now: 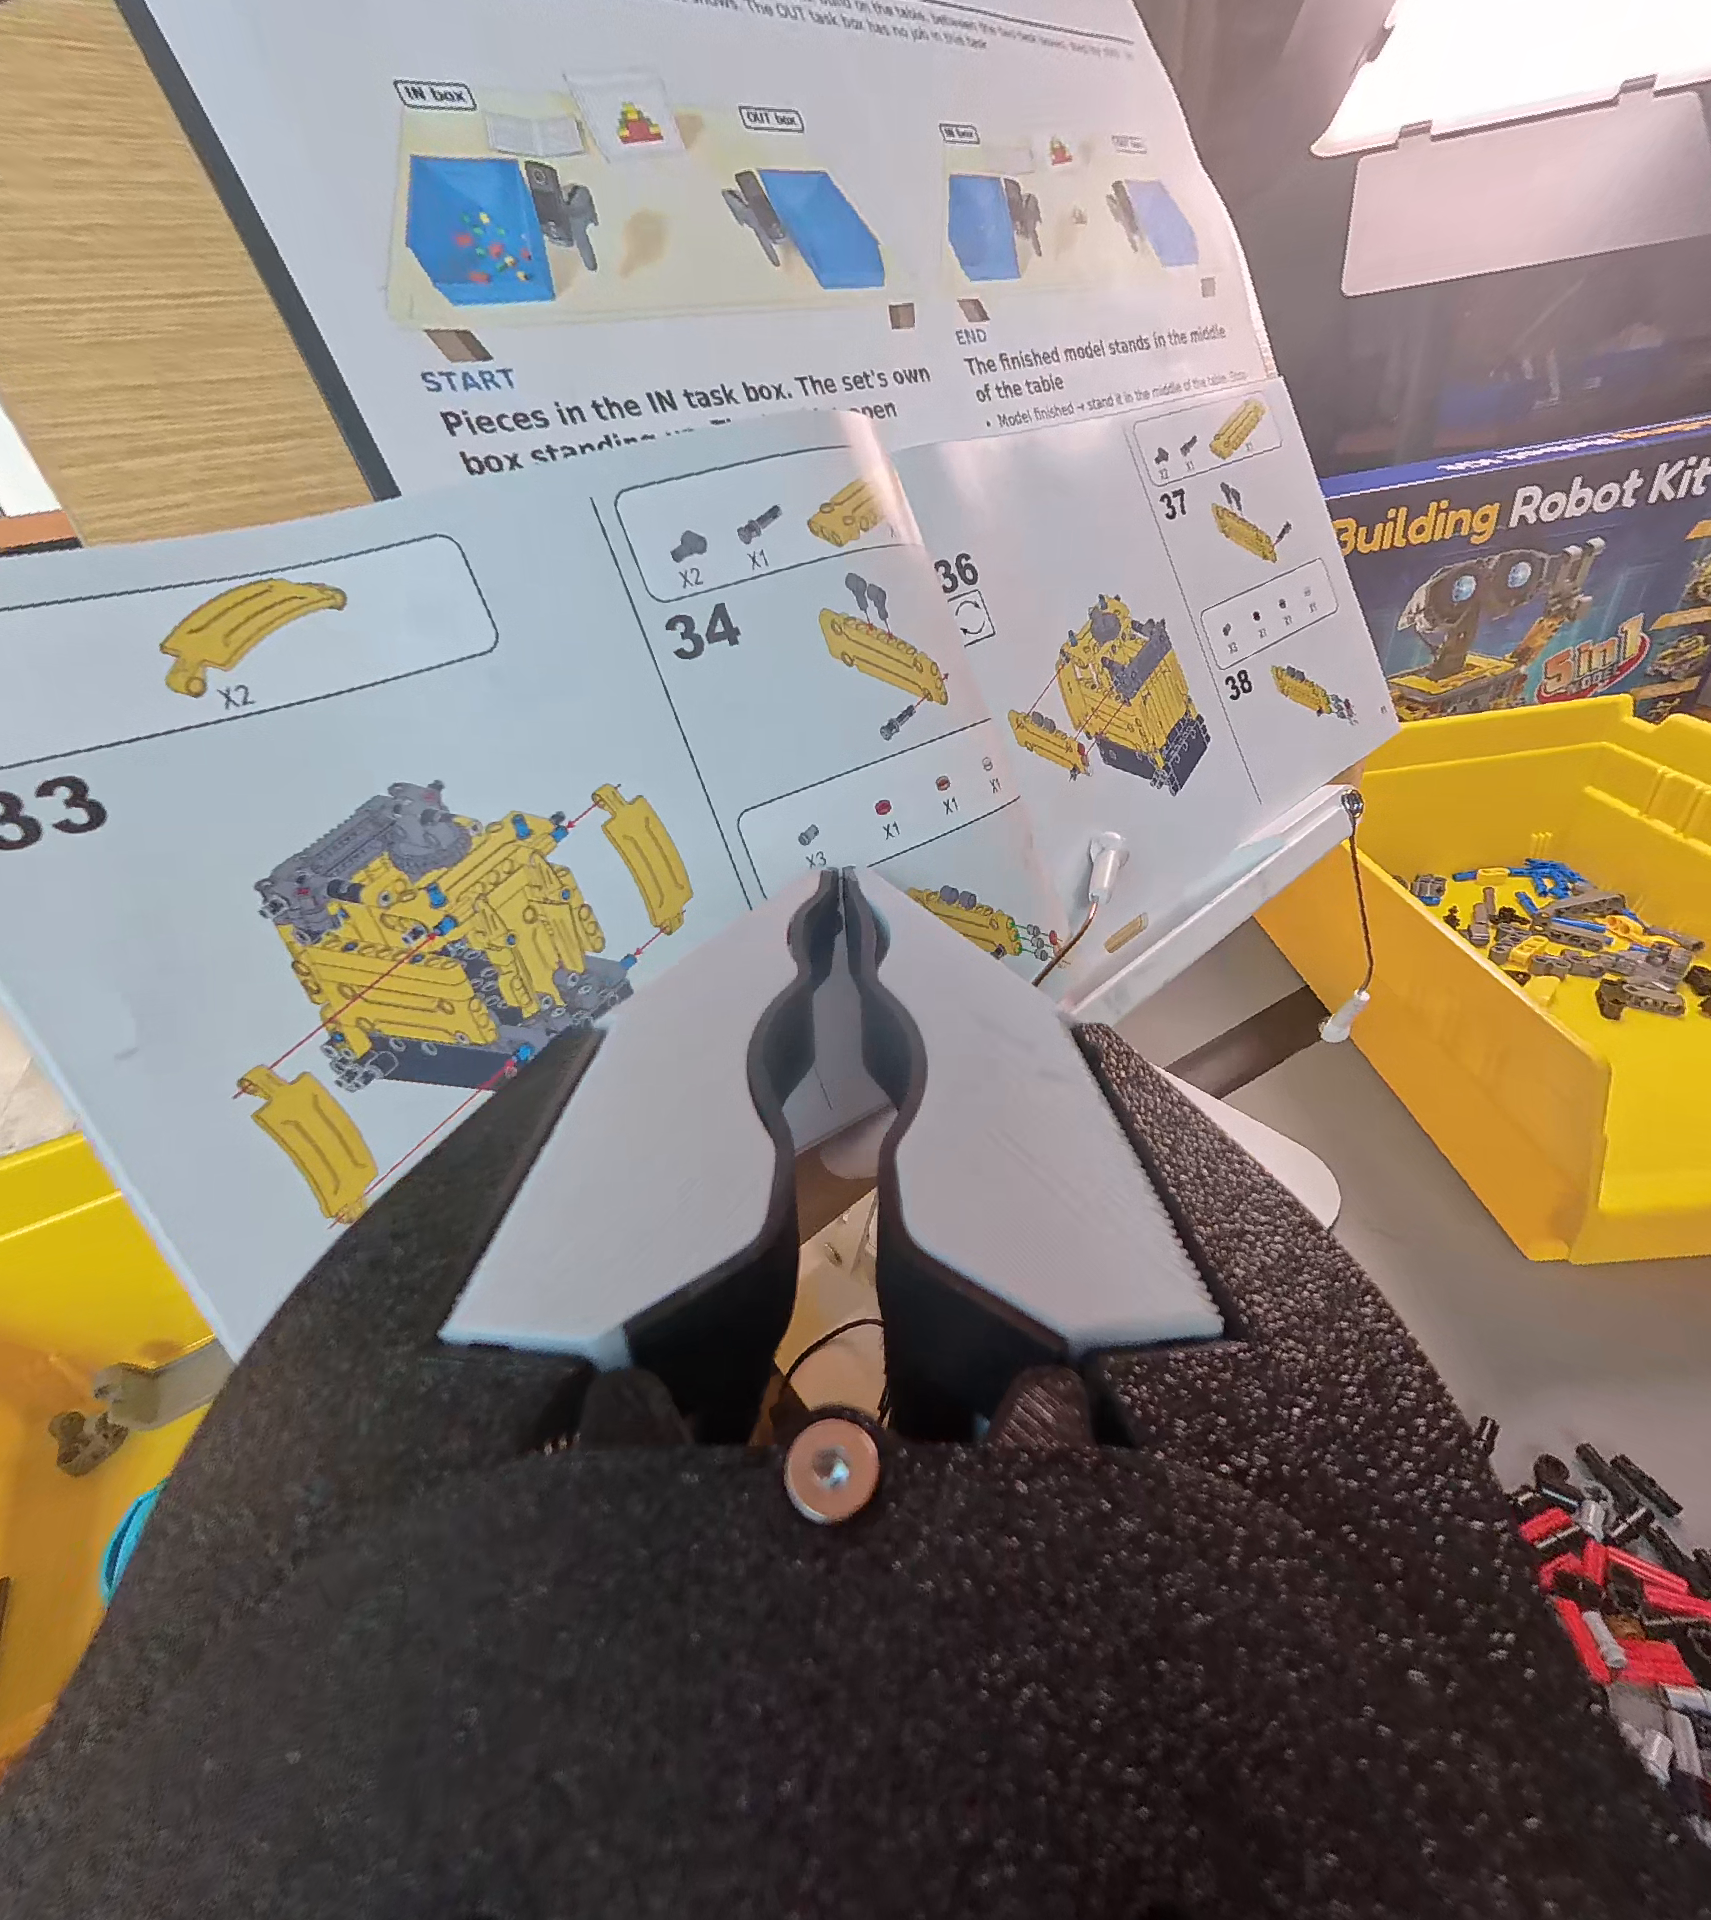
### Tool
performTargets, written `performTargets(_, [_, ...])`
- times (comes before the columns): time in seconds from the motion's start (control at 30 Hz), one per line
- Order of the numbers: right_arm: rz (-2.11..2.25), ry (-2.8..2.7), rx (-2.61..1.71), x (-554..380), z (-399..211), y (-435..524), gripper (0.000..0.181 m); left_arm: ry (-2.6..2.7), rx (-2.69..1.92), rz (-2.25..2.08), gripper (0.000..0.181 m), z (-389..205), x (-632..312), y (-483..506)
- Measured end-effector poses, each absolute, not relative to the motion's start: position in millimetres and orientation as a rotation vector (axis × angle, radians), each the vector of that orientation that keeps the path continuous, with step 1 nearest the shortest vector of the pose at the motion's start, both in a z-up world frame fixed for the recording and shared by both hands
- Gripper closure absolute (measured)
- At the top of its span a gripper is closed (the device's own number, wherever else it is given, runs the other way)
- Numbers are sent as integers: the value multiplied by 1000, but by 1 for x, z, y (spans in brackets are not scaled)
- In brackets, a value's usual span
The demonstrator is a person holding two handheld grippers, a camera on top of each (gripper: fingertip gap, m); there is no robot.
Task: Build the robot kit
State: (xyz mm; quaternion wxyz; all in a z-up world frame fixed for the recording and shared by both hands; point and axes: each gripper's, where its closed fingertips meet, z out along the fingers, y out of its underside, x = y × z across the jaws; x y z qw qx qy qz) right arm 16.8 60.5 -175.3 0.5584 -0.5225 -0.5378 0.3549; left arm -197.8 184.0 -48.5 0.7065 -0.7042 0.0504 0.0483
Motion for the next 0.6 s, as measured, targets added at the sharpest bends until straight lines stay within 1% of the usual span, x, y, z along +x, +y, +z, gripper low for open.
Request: performTargets(0.6, [808, -1295, -1223, 15, -179, 58, 136, 139, -1560, 133, 177, -53, -192, 178])
